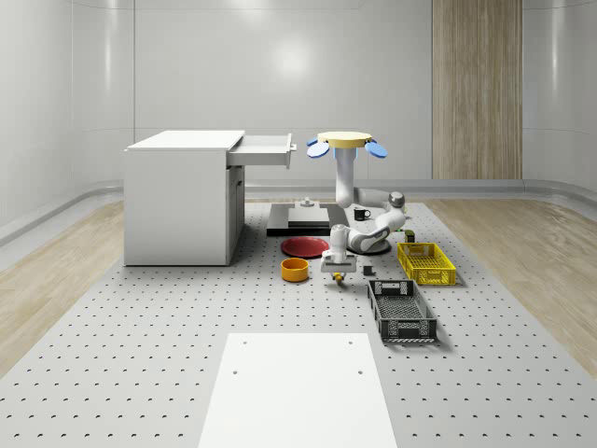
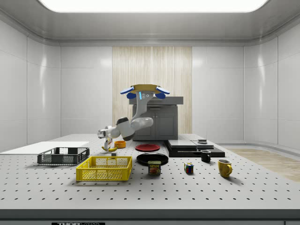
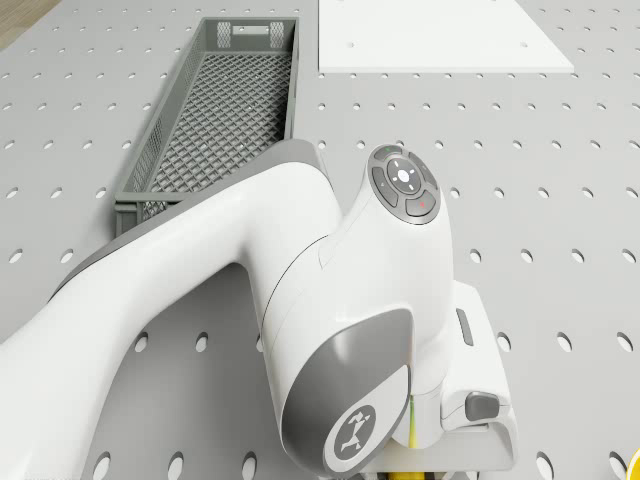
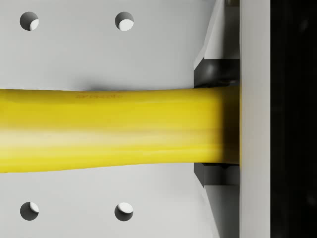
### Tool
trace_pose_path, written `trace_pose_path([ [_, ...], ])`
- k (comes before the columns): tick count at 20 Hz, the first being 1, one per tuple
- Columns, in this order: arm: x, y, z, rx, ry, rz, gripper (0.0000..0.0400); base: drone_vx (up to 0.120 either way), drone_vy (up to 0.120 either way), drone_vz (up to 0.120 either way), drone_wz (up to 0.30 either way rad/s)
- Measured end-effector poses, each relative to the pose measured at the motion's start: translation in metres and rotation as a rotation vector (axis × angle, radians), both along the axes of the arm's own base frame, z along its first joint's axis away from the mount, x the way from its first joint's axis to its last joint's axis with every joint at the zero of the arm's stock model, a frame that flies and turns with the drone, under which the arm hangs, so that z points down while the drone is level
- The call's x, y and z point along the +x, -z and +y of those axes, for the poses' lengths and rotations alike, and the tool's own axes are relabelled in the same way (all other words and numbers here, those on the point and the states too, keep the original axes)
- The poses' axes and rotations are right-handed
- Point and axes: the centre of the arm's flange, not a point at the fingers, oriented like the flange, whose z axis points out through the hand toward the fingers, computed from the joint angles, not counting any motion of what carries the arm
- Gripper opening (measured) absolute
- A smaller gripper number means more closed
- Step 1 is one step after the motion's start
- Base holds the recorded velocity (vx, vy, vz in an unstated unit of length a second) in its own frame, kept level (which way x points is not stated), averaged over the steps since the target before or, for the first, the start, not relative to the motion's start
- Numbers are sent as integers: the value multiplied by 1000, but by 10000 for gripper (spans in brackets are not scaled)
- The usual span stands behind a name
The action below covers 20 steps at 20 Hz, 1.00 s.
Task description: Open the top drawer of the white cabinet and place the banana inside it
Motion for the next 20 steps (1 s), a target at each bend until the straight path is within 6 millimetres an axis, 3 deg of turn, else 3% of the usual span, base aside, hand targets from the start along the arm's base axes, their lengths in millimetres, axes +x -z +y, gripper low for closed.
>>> trace_pose_path([
  [8,0,32,0,-2,27,-1,193,0,0,0,0],
  [14,0,56,0,-3,22,-1,193,0,0,113,0],
  [20,0,65,0,-3,20,-1,193,0,0,120,0],
])
